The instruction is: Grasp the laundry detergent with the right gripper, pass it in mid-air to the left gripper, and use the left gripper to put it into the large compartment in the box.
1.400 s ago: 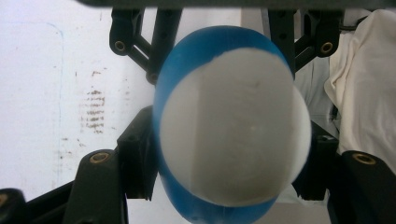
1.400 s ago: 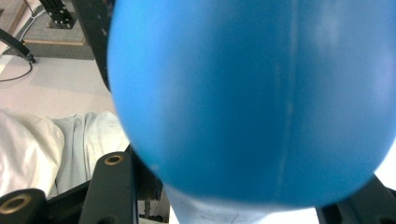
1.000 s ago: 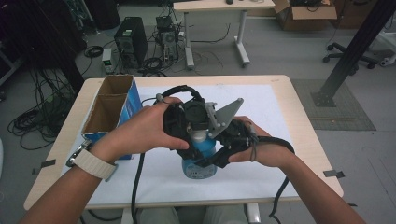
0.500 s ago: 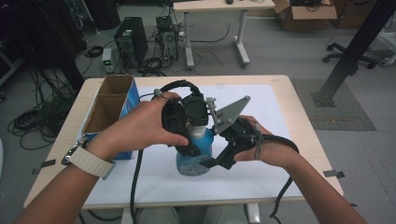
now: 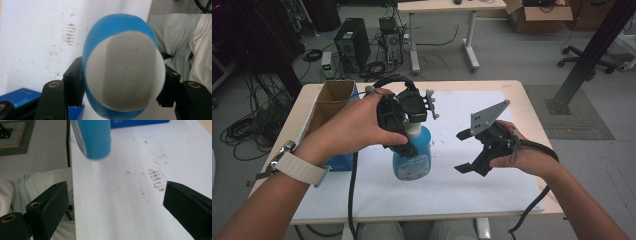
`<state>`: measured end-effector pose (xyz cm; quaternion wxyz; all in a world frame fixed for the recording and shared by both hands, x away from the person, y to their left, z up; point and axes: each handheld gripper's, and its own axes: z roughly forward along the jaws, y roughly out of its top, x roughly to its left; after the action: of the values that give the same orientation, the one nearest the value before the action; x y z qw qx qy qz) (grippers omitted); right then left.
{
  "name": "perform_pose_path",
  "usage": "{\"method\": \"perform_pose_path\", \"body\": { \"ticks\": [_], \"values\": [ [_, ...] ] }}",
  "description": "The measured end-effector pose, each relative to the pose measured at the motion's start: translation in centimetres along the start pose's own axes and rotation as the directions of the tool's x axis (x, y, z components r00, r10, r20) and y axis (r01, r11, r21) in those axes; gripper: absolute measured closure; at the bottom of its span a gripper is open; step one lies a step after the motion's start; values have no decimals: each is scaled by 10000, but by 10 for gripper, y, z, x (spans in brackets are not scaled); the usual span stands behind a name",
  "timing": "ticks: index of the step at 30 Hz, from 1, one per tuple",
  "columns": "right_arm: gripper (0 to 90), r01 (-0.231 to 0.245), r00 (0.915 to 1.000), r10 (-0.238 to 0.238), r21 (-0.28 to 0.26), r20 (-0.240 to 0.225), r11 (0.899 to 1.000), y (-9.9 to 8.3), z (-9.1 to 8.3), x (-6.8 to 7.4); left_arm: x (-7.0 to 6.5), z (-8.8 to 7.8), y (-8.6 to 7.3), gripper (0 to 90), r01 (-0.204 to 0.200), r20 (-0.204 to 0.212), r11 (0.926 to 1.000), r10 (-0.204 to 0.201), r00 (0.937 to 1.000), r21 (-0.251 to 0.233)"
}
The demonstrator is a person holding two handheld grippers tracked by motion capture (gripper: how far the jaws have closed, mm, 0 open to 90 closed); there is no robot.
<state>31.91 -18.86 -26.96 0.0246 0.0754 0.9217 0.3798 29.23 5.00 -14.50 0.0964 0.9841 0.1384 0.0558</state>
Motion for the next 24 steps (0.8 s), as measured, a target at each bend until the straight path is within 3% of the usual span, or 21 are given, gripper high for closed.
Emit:
{"method": "perform_pose_path", "body": {
  "ticks": [5,12,17,24],
  "values": [
    [49,-374,9990,370,120,252,9992,-11,-12,-9,9,-14,-2,380,647,-308,9979,-645,9974,53],
    [33,-529,9963,488,577,710,9969,-26,-21,-13,27,-31,-8,379,1702,-823,9852,-1681,9823,192],
    [41,-481,9944,396,861,980,9951,-37,-25,-13,42,-41,-12,379,2860,-1026,9582,-2834,9535,115],
    [41,-690,9934,556,1346,1005,9885,-50,-33,-14,64,-52,-23,379,4217,-1056,9067,-4202,9013,-79]
  ]
}}
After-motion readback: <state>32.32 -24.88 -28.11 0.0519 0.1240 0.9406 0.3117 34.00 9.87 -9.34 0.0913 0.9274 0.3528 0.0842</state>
